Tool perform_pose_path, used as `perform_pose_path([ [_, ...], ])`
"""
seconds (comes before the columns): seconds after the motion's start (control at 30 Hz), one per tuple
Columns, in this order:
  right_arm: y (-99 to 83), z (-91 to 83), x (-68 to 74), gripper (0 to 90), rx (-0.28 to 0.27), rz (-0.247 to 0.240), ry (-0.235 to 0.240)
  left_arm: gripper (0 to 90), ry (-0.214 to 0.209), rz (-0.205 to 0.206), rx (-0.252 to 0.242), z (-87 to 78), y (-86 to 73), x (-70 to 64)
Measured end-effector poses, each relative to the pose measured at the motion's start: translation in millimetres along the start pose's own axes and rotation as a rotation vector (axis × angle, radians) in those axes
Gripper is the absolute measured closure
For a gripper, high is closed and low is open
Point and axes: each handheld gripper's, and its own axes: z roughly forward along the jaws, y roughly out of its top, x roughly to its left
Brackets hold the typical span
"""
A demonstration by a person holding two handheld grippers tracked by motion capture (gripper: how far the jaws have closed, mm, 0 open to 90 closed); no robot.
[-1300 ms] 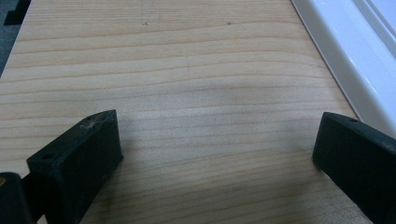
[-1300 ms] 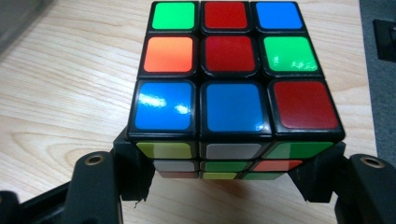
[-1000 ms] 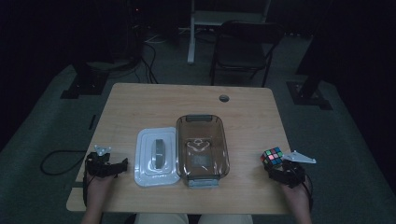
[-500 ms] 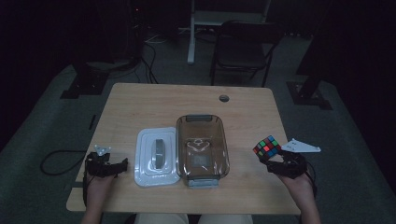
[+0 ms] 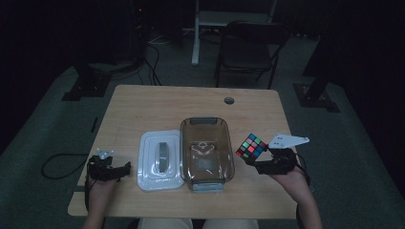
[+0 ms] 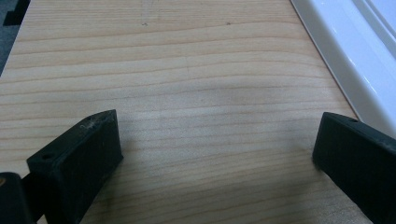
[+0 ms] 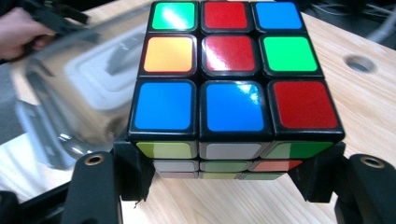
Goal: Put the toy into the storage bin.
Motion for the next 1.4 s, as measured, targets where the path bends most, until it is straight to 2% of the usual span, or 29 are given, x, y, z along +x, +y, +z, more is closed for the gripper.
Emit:
perform_pose_path([
  [0.3, 28.2, 16.3, 11.6, 34.0, 0.026, -0.085, 0.093, 1.9, 0.000, 0.000, -0.001, 0.1, 0.0, 0.0],
  [0.7, 49.8, 42.6, 26.8, 34.0, 0.141, -0.202, 0.169, 1.9, -0.001, 0.000, 0.000, 0.0, 0.0, 0.1],
  [0.77, 55.1, 51.9, 29.7, 34.0, 0.184, -0.235, 0.182, 1.9, -0.001, 0.000, 0.001, -0.1, 0.0, 0.1],
  [0.93, 60.2, 62.8, 33.2, 34.0, 0.233, -0.259, 0.200, 1.8, -0.001, 0.000, 0.001, 0.0, 0.0, 0.1],
  [0.97, 63.7, 70.8, 35.0, 34.1, 0.263, -0.273, 0.209, 1.9, -0.001, 0.000, 0.001, 0.0, 0.0, 0.1],
  [1.1, 69.5, 82.8, 37.2, 34.1, 0.316, -0.289, 0.215, 1.8, -0.001, 0.000, 0.001, 0.0, 0.0, 0.1],
  [1.27, 75.1, 101.0, 42.2, 34.1, 0.414, -0.331, 0.233, 1.9, -0.001, 0.000, 0.001, 0.0, 0.0, 0.1],
  [1.4, 76.8, 116.5, 46.6, 34.0, 0.495, -0.374, 0.220, 1.8, -0.001, 0.000, 0.001, 0.0, 0.0, 0.1],
])
